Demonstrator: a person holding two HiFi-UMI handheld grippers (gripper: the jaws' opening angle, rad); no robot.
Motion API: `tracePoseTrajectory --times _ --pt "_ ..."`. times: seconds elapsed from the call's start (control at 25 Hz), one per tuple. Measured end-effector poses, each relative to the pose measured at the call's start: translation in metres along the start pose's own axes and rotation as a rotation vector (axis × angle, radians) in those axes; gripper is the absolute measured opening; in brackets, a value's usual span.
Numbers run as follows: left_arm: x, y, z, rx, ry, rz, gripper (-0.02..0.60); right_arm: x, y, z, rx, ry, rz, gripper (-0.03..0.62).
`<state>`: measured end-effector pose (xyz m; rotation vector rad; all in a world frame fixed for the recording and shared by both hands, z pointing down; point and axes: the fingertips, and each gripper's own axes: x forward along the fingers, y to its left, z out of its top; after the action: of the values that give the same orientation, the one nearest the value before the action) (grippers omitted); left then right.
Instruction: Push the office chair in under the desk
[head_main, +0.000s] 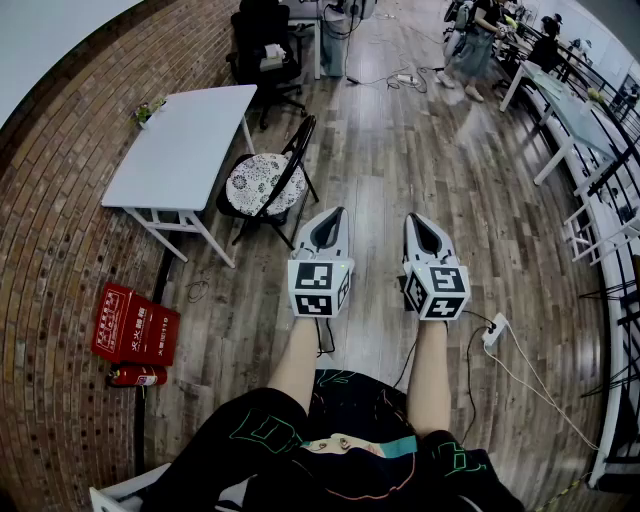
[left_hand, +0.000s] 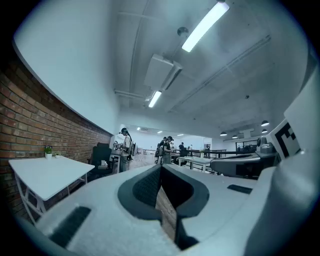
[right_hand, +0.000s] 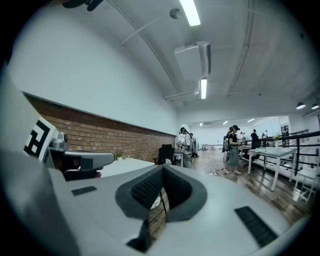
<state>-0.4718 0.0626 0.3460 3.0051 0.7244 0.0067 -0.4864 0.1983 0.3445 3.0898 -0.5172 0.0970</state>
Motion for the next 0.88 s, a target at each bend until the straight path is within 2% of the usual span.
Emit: tracePoseTrajectory --times 0.2,0.44,0.88 --pt "0.013 -0.007 0.002 0.023 0.002 0.016 0.008 0.001 -0.018 0.002 -0.003 -0.008 -0.006 0.003" --pt "0.026 -0.023 0.002 0.042 0.002 -0.007 0.009 0.0 -0.048 0.004 0.03 -0.017 -0.079 0.003" --pt "0.032 -0.022 -0.001 0.037 0.001 0.039 0.009 -0.002 -0.065 -0.001 0.057 -0.01 -0.061 0.005"
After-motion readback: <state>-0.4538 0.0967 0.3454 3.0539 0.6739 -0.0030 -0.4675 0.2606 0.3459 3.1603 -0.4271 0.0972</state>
